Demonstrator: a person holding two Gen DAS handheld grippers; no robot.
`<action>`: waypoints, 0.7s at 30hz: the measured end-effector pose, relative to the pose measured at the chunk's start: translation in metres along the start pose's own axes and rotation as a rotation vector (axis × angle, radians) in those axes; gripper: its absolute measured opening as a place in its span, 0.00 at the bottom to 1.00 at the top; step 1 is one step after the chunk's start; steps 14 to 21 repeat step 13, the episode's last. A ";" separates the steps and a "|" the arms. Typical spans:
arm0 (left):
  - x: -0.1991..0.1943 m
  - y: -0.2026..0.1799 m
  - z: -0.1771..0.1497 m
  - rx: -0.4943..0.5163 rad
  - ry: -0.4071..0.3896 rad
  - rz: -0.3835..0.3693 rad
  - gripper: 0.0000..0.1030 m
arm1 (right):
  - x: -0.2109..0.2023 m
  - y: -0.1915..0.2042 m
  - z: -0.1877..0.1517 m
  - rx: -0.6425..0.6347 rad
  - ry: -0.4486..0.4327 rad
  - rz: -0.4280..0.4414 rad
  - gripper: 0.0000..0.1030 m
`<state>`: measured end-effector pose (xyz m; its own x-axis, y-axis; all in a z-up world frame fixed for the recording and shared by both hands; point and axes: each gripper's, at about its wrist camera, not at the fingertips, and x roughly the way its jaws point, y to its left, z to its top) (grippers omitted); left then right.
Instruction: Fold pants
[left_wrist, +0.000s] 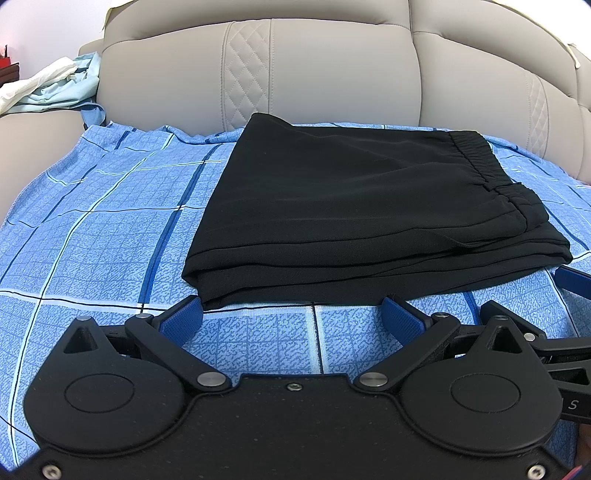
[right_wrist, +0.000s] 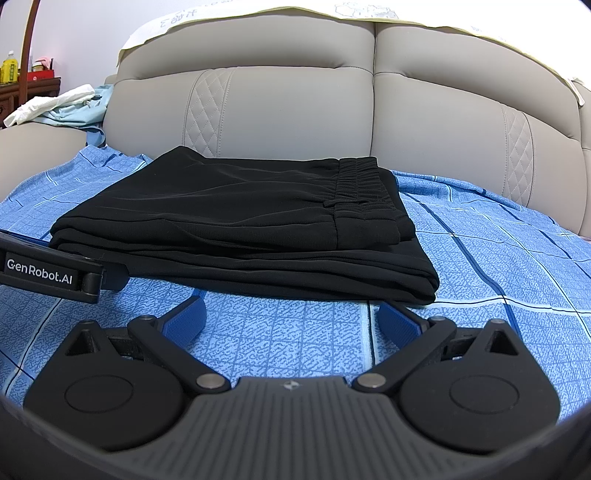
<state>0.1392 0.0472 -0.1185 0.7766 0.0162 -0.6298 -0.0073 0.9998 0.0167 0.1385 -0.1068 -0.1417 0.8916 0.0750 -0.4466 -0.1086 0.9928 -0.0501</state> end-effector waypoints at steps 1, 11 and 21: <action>0.000 0.000 0.000 0.000 0.000 0.000 1.00 | 0.000 0.000 0.000 0.000 0.000 0.000 1.00; -0.001 0.000 0.000 0.007 -0.003 -0.009 1.00 | 0.000 0.000 0.000 0.000 0.000 0.000 1.00; -0.001 0.000 0.000 0.007 -0.003 -0.008 1.00 | 0.000 0.000 0.000 0.000 0.000 0.000 1.00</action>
